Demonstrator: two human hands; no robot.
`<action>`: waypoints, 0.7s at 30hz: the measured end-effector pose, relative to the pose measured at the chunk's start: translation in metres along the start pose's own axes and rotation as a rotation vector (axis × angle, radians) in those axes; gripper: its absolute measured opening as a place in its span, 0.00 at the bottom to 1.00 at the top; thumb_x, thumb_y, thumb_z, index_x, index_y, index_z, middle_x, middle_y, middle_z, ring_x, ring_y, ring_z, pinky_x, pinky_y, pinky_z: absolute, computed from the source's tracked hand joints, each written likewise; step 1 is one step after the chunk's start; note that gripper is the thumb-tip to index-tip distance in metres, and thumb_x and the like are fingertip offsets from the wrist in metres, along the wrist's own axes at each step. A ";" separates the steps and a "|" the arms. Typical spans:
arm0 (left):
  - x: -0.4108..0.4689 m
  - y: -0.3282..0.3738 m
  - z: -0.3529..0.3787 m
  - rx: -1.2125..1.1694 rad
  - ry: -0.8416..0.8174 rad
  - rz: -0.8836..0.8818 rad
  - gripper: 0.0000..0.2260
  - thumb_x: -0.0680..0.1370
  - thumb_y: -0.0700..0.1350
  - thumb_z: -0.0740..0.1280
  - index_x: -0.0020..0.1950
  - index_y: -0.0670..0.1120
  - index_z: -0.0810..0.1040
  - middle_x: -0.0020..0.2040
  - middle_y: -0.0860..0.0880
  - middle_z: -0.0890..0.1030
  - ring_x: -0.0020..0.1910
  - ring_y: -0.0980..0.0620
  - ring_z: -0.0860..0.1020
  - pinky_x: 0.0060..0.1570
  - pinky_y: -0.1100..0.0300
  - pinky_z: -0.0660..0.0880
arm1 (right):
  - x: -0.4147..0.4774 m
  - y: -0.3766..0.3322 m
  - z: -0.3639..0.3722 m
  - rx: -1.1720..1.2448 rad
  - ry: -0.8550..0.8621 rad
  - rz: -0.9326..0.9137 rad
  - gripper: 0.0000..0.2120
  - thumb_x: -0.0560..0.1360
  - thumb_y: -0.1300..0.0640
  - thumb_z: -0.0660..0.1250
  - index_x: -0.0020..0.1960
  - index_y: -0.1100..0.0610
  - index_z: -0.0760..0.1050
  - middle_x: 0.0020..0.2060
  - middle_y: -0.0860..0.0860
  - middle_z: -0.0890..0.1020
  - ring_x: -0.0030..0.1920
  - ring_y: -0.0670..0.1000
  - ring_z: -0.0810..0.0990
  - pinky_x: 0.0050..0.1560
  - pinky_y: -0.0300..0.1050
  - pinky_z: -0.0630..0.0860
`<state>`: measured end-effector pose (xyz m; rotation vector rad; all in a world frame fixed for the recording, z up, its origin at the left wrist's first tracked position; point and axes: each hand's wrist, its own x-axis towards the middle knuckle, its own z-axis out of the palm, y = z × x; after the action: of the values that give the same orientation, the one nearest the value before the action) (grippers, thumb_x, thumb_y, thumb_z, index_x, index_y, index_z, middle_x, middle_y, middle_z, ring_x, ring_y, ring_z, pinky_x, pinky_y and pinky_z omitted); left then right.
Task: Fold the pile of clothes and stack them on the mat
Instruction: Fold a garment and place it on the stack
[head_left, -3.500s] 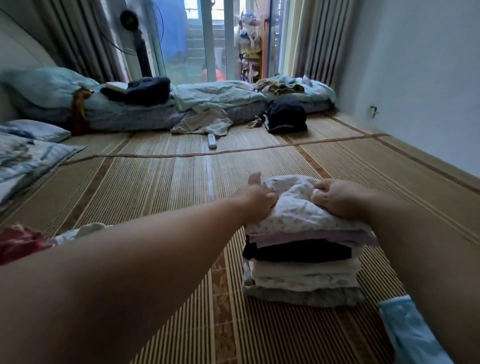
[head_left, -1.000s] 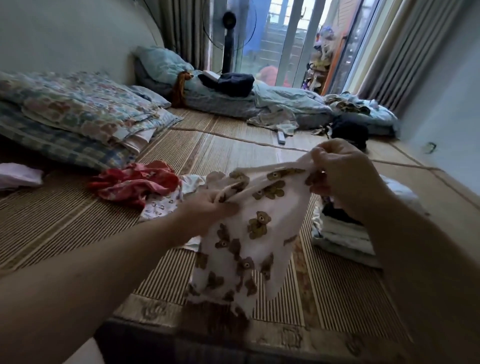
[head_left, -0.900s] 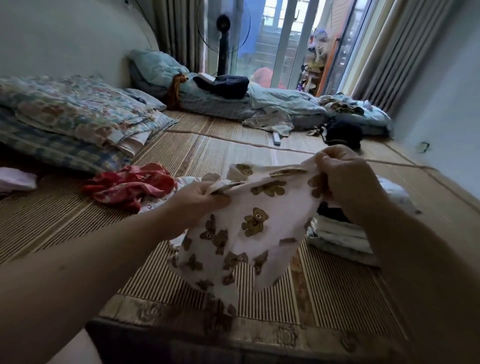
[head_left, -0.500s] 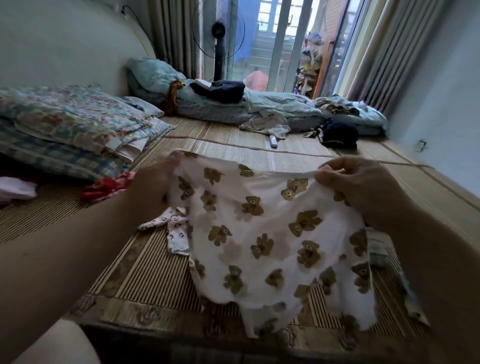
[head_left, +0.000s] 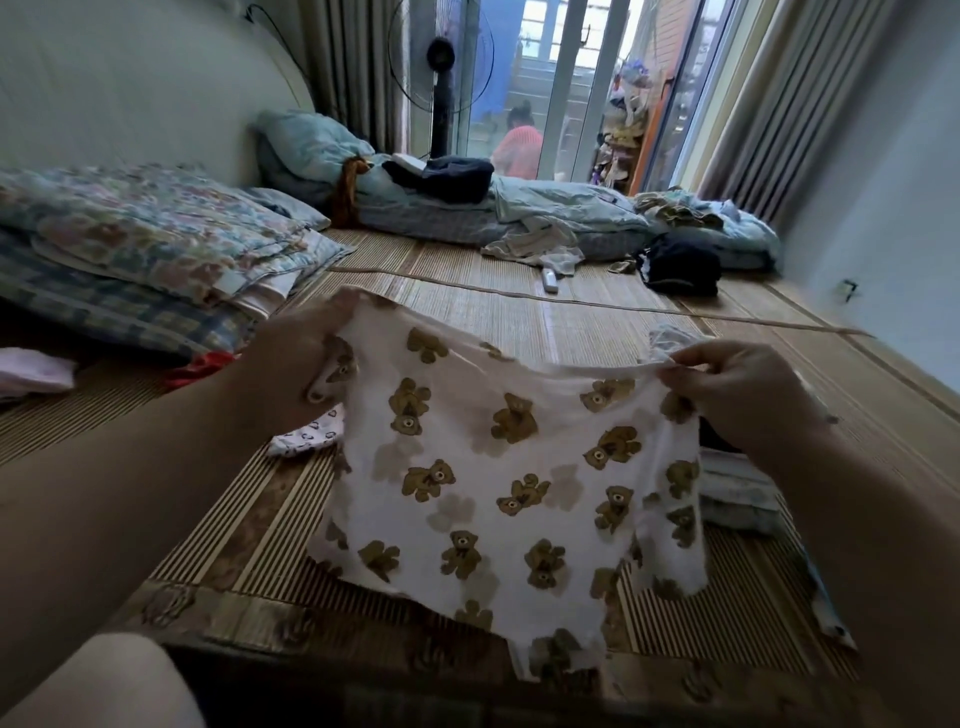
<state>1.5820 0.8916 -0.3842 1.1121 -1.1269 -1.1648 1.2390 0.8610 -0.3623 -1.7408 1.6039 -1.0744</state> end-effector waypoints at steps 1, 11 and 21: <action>-0.004 0.004 0.010 -0.117 -0.092 -0.046 0.15 0.82 0.48 0.57 0.39 0.48 0.76 0.31 0.47 0.74 0.21 0.56 0.72 0.25 0.62 0.66 | -0.001 -0.002 0.007 -0.008 -0.003 -0.005 0.03 0.76 0.57 0.68 0.46 0.54 0.81 0.36 0.55 0.84 0.37 0.54 0.82 0.41 0.49 0.81; -0.035 -0.004 0.104 0.343 -0.639 -0.100 0.12 0.75 0.42 0.64 0.53 0.35 0.76 0.45 0.41 0.77 0.43 0.47 0.76 0.44 0.56 0.73 | -0.040 -0.030 0.073 0.769 -0.639 0.313 0.21 0.71 0.52 0.68 0.55 0.68 0.76 0.42 0.62 0.80 0.41 0.56 0.80 0.43 0.47 0.79; -0.016 -0.017 0.072 0.551 -0.716 -0.098 0.22 0.71 0.38 0.71 0.65 0.43 0.72 0.60 0.40 0.75 0.58 0.42 0.74 0.57 0.45 0.76 | -0.046 -0.046 0.046 0.775 -0.745 0.172 0.16 0.69 0.76 0.59 0.43 0.60 0.80 0.38 0.60 0.80 0.37 0.54 0.80 0.36 0.45 0.79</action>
<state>1.5084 0.9030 -0.3951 1.1914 -2.0552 -1.4240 1.3037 0.9073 -0.3582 -1.2110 0.7092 -0.6858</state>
